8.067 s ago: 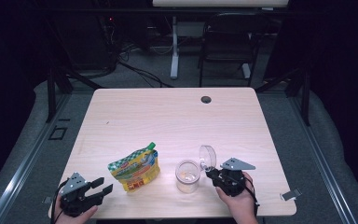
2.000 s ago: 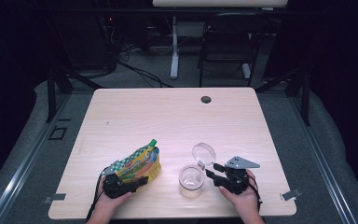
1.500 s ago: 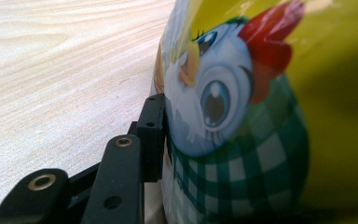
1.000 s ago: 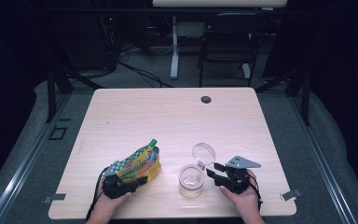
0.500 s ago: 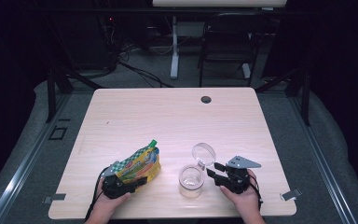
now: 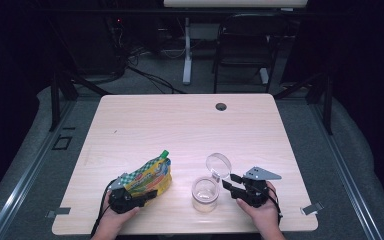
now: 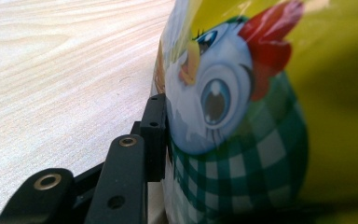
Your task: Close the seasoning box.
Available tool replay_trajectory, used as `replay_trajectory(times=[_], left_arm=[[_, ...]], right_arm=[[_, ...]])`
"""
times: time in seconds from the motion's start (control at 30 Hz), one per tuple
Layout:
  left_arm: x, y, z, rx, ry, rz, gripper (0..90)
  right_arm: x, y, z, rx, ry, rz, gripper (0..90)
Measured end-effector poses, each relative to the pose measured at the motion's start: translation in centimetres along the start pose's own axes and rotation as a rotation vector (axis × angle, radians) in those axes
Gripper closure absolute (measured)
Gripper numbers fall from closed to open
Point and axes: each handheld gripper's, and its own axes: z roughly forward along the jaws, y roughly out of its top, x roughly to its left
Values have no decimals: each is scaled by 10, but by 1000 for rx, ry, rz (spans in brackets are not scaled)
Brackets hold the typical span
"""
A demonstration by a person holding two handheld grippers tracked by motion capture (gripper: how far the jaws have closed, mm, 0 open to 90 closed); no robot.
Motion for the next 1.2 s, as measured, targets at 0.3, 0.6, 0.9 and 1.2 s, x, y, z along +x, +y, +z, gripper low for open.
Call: replay_trajectory(times=[0.3,0.6,0.9,1.2], left_arm=[[-2,1,-2,-7,-3,2,654],[2,-3,-1,-14,-10,-36,648],[2,-4,1,-62,-36,-50,559],[0,-4,3,-75,-14,-48,558]], right_arm=[[0,0,-2,-10,3,1,563],[-1,0,-2,-9,2,4,561],[-1,-1,-1,-10,0,11,560],[0,-2,0,-2,0,9,559]])
